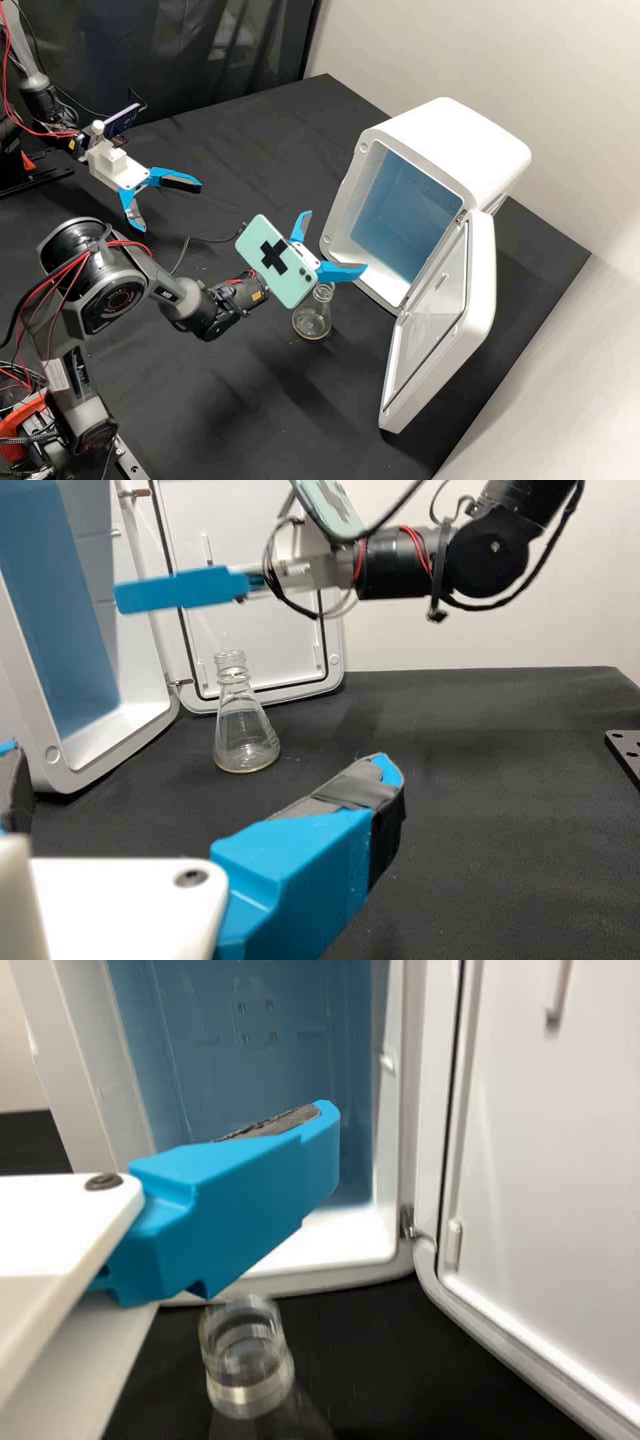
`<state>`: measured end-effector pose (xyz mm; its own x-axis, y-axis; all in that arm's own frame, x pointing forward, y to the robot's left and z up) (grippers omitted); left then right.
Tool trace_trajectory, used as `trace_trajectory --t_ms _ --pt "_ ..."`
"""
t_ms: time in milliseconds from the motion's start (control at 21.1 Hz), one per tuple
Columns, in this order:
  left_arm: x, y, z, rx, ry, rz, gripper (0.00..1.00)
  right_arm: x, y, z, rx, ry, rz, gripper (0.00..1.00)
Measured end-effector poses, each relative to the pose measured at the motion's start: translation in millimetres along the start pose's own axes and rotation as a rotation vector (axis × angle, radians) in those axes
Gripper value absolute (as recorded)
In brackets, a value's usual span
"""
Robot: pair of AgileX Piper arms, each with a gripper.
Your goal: Place the flask in the incubator
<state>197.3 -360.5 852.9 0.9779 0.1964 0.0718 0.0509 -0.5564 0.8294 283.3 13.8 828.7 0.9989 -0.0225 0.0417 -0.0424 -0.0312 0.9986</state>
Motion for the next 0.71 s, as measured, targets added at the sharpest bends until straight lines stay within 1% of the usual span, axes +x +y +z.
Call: trace_trajectory --t_ms 95,142,237,332,426,616,711 --pt "-0.5 0.2 -1.5 0.002 0.004 0.000 1.00 -8.1 -1.3 7.7 -0.022 0.000 -0.019 1.00" --pt "-1.0 0.5 -3.4 0.001 0.013 0.002 1.00 -12.2 -2.0 11.3 -0.024 -0.002 -0.024 1.00" --pt "-2.0 1.0 -7.1 -0.001 0.031 0.005 1.00 -18.9 -2.5 18.1 -0.018 -0.016 -0.033 1.00" --pt "-3.1 1.8 -9.6 -0.001 0.044 0.009 1.00 -24.0 -1.9 23.7 -0.014 -0.032 -0.025 1.00" --pt "-4.3 3.0 -9.9 -0.001 0.048 0.016 1.00 -27.2 -5.0 27.6 -0.011 -0.038 -0.029 1.00" --pt "-6.9 3.8 -8.5 0.001 0.047 0.022 1.00 -26.8 -15.1 38.8 -0.007 -0.082 -0.069 1.00" --pt "-7.4 4.2 -8.2 0.002 0.046 0.024 1.00 -25.8 -19.4 44.4 -0.024 -0.105 -0.084 1.00"
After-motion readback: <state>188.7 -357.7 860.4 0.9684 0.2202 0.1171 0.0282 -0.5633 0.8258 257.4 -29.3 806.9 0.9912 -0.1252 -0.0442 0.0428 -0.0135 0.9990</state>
